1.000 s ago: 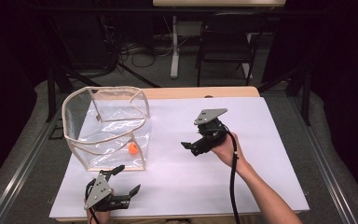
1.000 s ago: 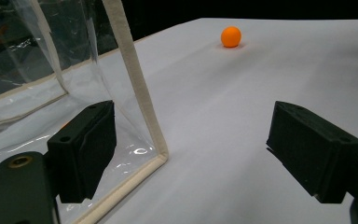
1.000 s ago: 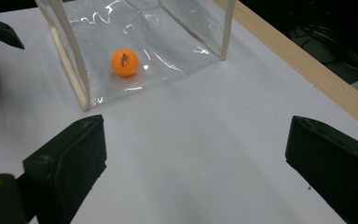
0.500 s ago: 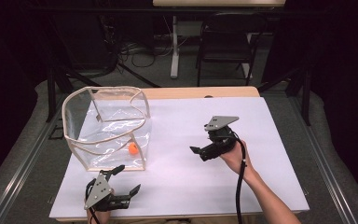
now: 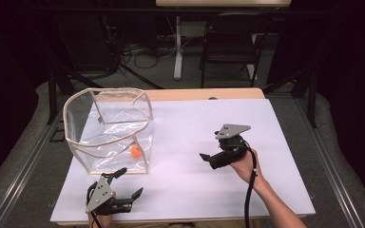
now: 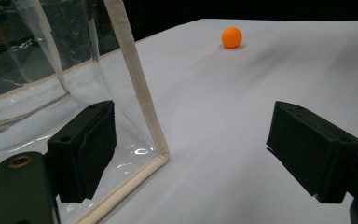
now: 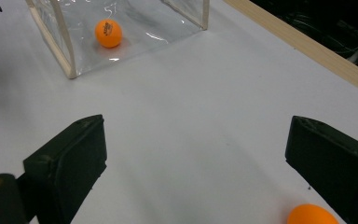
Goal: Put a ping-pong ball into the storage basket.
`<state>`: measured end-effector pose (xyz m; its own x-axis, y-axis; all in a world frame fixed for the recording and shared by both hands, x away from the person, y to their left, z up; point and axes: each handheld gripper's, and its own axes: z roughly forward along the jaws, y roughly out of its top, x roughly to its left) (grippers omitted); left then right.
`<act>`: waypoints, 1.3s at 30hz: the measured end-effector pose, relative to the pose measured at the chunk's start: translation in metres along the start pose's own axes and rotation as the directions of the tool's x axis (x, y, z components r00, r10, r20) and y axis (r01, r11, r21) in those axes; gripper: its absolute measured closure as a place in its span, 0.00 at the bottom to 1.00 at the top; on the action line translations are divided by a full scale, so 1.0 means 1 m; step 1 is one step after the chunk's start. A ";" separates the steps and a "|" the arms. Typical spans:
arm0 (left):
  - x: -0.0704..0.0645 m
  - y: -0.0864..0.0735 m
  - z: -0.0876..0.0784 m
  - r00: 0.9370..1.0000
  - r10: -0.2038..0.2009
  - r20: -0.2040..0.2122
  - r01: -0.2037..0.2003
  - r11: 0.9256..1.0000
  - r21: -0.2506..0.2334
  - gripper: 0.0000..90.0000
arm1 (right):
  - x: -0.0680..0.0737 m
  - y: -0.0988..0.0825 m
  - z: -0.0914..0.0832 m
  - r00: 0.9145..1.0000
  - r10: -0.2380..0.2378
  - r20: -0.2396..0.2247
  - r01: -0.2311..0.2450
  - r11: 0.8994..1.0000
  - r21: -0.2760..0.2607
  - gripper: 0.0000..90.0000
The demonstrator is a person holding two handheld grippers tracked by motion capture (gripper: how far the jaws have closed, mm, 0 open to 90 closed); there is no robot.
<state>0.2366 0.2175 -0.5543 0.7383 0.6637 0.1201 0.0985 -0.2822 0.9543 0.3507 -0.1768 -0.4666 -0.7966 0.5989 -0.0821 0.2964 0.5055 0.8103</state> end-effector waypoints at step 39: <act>-0.001 -0.001 -0.003 1.000 -0.003 -0.006 0.003 1.000 -0.001 0.17 | -0.001 -0.059 -0.023 0.995 0.079 0.064 -0.077 0.997 -0.023 0.04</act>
<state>0.2339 0.2190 -0.5542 0.7337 0.6690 0.1186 0.1006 -0.2795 0.9549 0.3222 -0.2211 -0.5010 -0.7353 0.6755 -0.0551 0.3451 0.4432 0.8274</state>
